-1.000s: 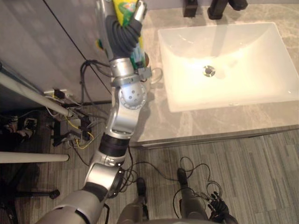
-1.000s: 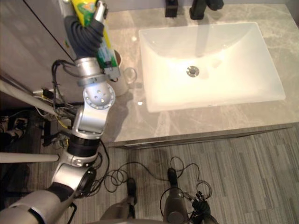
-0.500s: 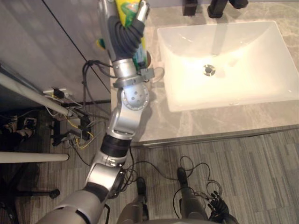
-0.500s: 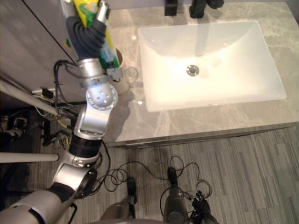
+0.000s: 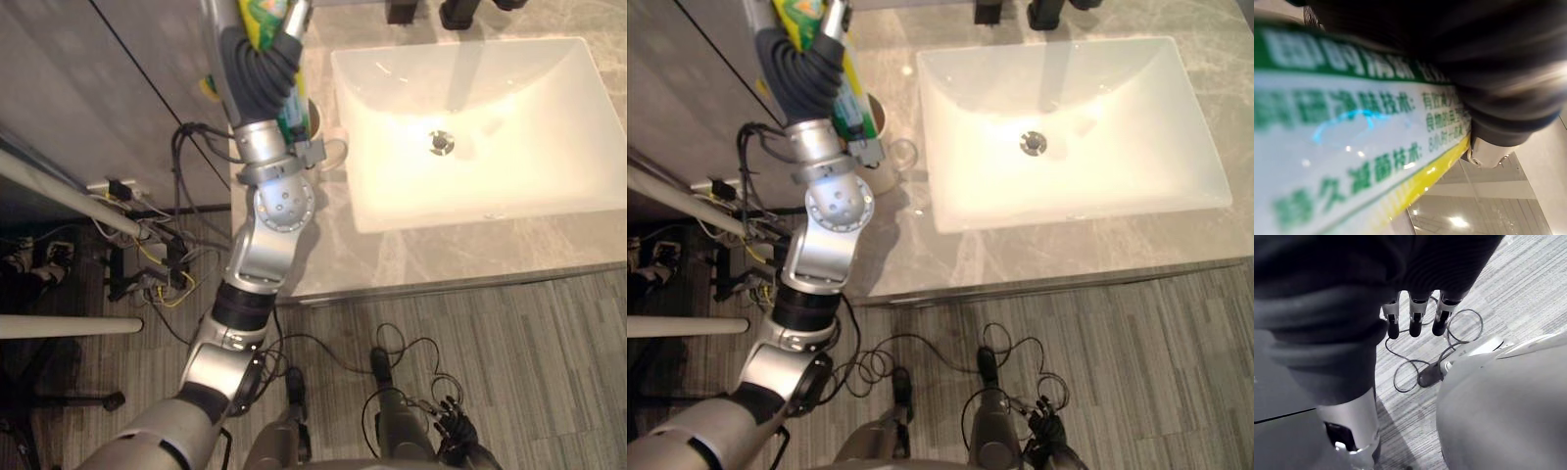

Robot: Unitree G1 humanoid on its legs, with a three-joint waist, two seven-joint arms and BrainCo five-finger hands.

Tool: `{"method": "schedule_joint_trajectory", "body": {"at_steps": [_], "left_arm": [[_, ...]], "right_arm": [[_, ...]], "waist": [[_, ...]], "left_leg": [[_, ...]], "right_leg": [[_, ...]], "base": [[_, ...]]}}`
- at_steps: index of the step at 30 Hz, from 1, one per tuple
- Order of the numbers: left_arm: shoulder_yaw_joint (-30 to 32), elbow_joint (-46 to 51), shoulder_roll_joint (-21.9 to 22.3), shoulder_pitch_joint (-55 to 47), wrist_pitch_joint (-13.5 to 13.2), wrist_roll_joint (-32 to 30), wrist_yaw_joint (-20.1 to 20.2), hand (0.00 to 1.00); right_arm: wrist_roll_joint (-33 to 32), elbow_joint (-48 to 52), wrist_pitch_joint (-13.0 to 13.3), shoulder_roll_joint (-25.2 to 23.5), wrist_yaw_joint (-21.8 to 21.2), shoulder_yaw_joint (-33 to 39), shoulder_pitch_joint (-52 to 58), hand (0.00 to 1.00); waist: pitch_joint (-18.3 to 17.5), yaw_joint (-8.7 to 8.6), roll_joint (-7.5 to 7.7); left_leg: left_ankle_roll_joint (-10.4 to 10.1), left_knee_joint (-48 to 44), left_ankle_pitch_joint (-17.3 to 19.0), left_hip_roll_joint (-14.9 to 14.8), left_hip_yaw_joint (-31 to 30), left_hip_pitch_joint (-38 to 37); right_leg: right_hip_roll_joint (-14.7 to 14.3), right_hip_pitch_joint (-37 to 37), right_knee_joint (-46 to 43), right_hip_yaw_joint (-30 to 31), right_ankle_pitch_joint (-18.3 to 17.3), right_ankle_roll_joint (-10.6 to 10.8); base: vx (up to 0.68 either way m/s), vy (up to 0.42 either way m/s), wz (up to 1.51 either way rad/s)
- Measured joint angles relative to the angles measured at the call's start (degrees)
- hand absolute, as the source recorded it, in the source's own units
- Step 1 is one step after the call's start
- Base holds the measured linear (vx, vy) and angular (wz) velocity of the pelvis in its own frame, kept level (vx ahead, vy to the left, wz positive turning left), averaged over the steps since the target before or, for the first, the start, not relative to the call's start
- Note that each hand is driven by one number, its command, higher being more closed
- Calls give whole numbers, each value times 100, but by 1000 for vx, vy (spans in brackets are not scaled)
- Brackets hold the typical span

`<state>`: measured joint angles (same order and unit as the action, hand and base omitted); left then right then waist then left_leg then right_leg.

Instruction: Organize washtable

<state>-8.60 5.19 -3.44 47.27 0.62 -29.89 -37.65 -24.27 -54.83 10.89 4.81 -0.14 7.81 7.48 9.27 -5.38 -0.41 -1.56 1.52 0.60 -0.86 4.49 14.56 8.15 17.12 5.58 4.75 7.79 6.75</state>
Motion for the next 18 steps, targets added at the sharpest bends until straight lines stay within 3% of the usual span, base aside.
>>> {"method": "schedule_joint_trajectory", "body": {"at_steps": [18], "left_arm": [[-97,0,40,94,-220,-2,9,100]], "right_arm": [[-43,0,13,8,36,-90,-96,0]], "waist": [[143,6,20]], "left_leg": [[2,-55,5,-4,-21,67]], "right_leg": [[-2,34,0,-13,0,0]], "base": [[0,0,0]]}}
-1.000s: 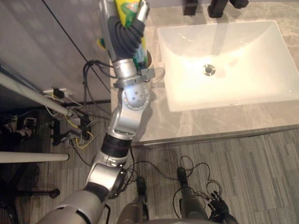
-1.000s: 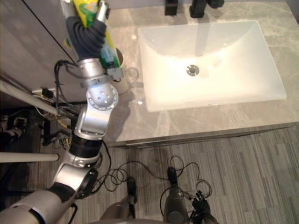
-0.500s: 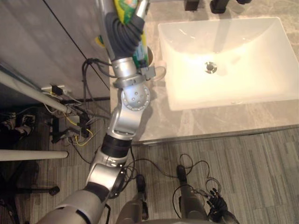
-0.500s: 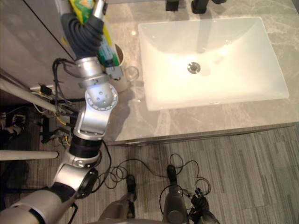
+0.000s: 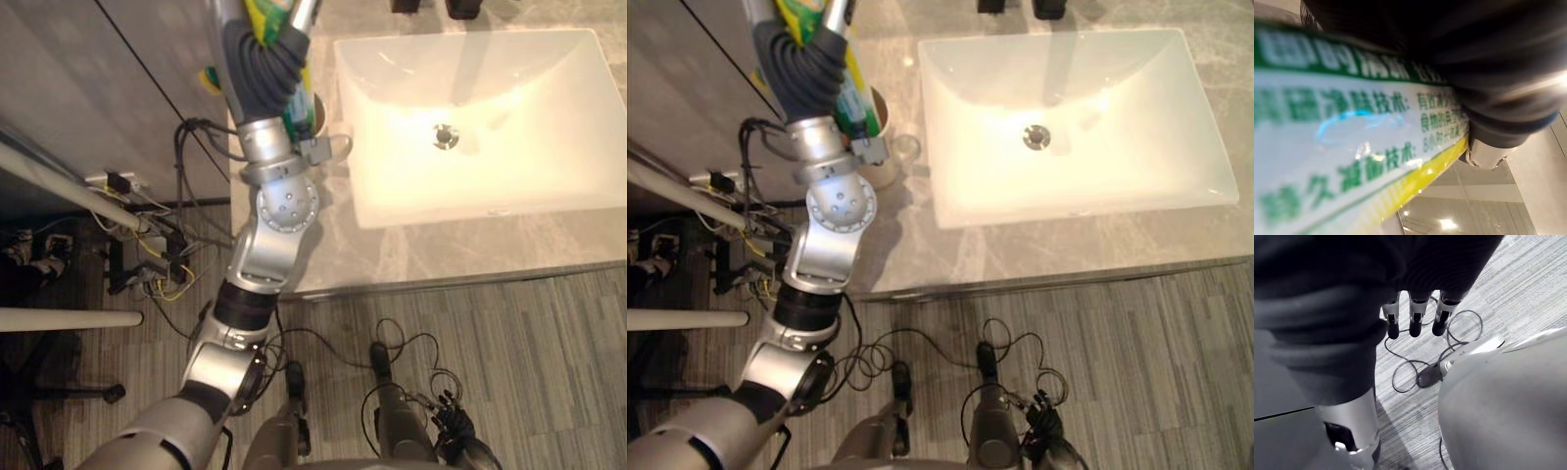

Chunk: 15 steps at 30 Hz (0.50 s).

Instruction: Organize washtable

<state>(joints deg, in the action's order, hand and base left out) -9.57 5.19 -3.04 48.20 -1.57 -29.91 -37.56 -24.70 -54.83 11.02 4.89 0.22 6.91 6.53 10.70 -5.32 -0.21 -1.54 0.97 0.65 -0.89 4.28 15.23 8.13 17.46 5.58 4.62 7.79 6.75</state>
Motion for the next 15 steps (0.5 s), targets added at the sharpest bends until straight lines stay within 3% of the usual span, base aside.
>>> {"method": "schedule_joint_trajectory", "body": {"at_steps": [15], "left_arm": [[-193,-185,-7,40,-50,-53,135,100]], "right_arm": [[-15,-1,2,14,5,-13,-55,0]], "waist": [[84,-3,1]], "left_leg": [[3,-11,3,-2,17,56]], "right_leg": [[-5,82,-41,15,0,1]], "base": [[2,0,-1]]}}
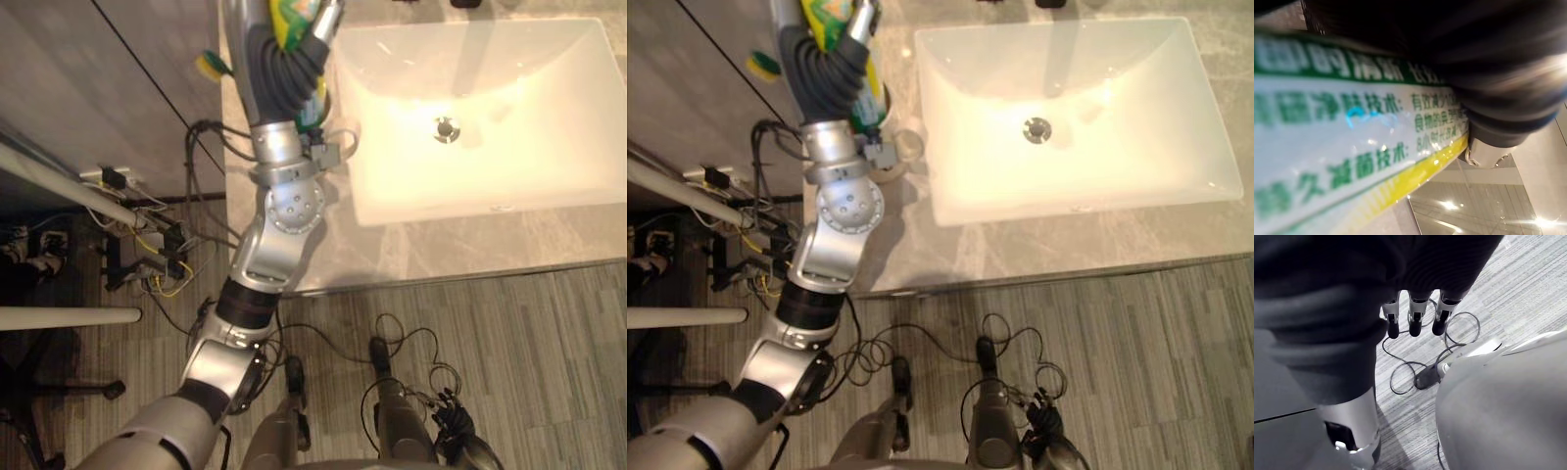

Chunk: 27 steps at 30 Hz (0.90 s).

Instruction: Organize washtable

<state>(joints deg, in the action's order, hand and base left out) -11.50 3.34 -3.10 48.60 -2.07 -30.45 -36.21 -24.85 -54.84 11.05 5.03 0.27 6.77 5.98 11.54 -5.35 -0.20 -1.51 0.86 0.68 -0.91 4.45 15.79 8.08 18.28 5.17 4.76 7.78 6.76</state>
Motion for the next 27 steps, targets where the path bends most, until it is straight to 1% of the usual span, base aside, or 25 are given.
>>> {"method": "schedule_joint_trajectory", "body": {"at_steps": [4,27], "left_arm": [[-12,-4,-13,-5,-44,0,2,100],[-8,-50,-56,-11,-71,1,5,100]], "right_arm": [[1,0,0,0,1,-4,-4,0],[-2,-1,0,4,3,-15,-4,0]], "waist": [[0,0,1],[1,1,1]], "left_leg": [[0,0,0,1,-3,0],[0,-2,0,1,-10,2]], "right_leg": [[1,0,-4,-2,0,0],[1,1,-12,-8,0,0]], "base": [[0,0,0],[0,0,0]]}}
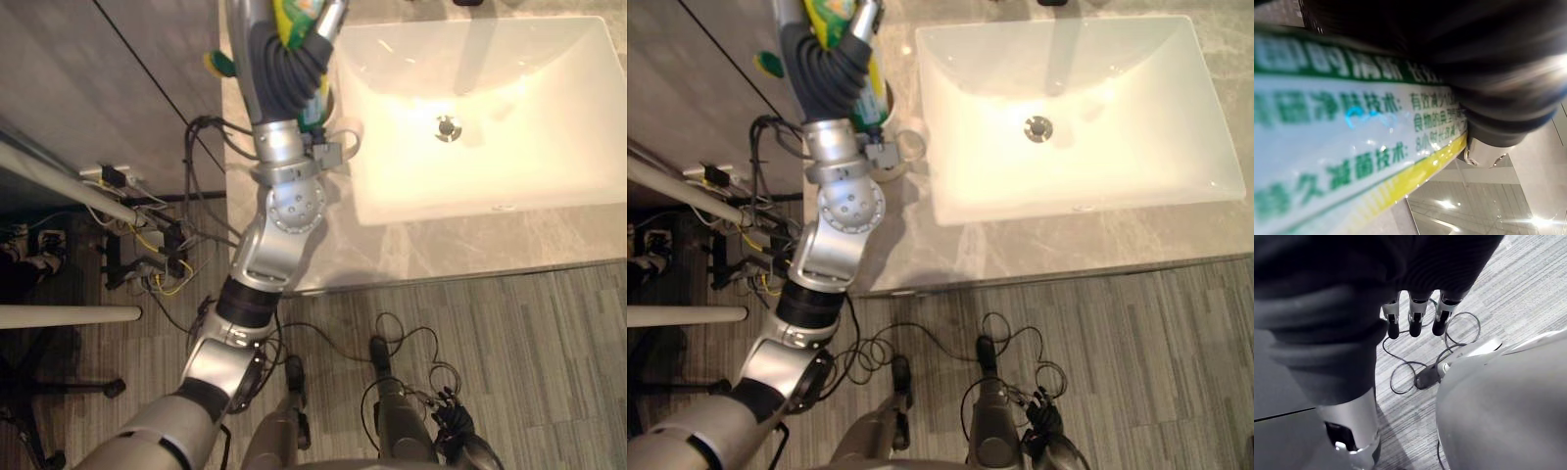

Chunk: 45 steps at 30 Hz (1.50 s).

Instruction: Organize washtable

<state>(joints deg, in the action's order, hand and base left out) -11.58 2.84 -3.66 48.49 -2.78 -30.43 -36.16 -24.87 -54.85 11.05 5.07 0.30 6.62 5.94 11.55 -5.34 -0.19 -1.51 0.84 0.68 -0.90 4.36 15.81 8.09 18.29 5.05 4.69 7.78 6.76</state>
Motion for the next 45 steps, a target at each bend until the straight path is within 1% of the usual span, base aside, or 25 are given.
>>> {"method": "schedule_joint_trajectory", "body": {"at_steps": [9,10,22,39,45], "left_arm": [[0,-23,-3,-7,-7,1,109,100],[-1,-27,-3,-8,-10,2,111,0],[-6,-69,-56,-45,-21,1,122,0],[-22,-71,-65,-78,-35,2,117,0],[-130,-78,-112,-85,-35,1,120,0]], "right_arm": [[-7,-1,-2,0,0,0,0,0],[-25,-2,-4,0,0,0,0,0],[-40,-2,-8,8,1,-1,-1,0],[-42,-2,-9,34,5,-92,-7,0],[-42,-8,-15,32,7,-97,-7,0]], "waist": [[0,1,0],[0,1,0],[-2,35,1],[-18,38,18],[-67,46,24]], "left_leg": [[0,-16,0,1,-14,4],[0,-25,0,1,-17,10],[1,-103,-2,4,-16,93],[1,-134,-3,3,-22,135],[2,-138,-4,4,-14,189]], "right_leg": [[0,0,-19,-8,0,0],[0,0,-23,-11,0,0],[2,104,-107,-11,0,0],[3,122,-106,-20,19,30],[4,179,-107,-9,34,52]], "base": [[0,0,0],[0,0,0],[0,0,0],[22,6,0],[0,0,0]]}}
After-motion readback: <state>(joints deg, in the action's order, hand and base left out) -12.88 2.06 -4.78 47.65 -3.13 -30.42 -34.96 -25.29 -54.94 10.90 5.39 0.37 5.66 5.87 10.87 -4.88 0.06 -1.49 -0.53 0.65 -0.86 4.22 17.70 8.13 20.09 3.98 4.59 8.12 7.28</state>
